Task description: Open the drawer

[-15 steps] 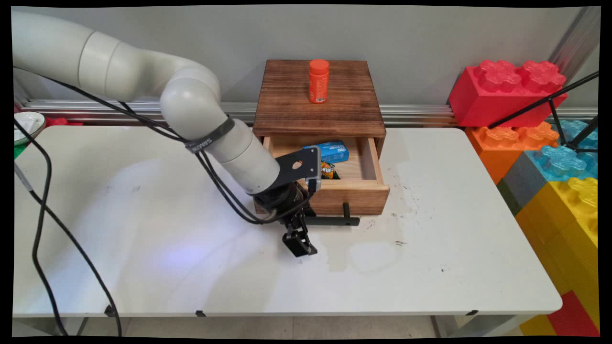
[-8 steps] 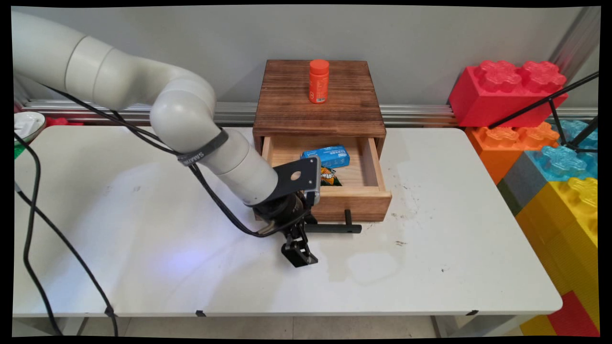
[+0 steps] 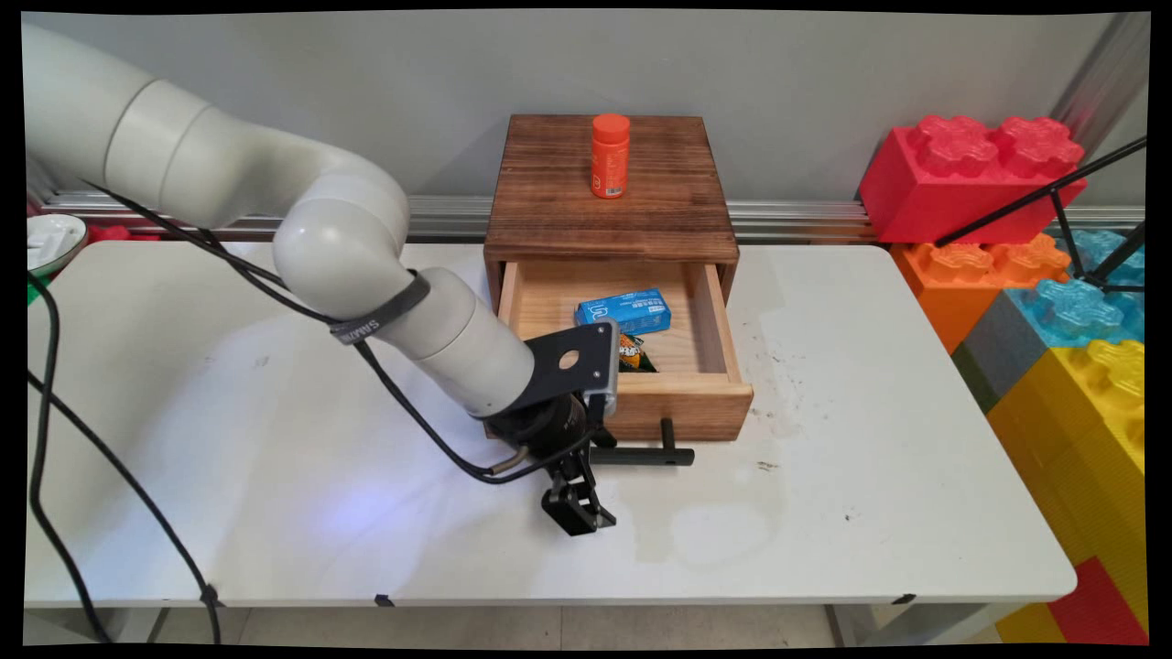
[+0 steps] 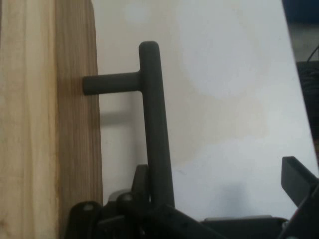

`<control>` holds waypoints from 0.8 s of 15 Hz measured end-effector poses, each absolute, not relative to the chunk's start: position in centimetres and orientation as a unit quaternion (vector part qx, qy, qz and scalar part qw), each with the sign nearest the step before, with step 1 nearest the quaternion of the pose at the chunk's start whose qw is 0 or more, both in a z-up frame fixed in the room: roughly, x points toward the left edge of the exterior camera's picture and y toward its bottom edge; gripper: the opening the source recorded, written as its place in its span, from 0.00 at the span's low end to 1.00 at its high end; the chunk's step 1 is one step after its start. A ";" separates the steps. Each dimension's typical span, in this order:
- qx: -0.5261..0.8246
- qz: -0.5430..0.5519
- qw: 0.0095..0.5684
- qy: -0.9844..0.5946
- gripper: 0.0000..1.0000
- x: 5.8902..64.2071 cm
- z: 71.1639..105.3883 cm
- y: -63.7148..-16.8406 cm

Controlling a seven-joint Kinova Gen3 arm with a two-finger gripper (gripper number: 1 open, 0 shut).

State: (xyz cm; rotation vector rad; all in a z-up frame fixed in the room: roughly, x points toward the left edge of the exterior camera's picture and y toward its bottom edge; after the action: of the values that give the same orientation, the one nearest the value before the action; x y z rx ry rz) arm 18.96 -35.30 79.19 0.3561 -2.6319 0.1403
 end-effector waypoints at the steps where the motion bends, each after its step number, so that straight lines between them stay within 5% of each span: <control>1: 0.129 0.051 0.240 -0.961 1.00 18.9 79.2 -35.0; 12: 0.111 0.048 0.250 -0.961 1.00 18.5 79.5 -32.5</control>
State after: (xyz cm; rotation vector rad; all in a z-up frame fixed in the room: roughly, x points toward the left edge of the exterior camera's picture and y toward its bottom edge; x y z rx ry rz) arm 18.46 -32.53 79.54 0.3009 -2.6156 0.1299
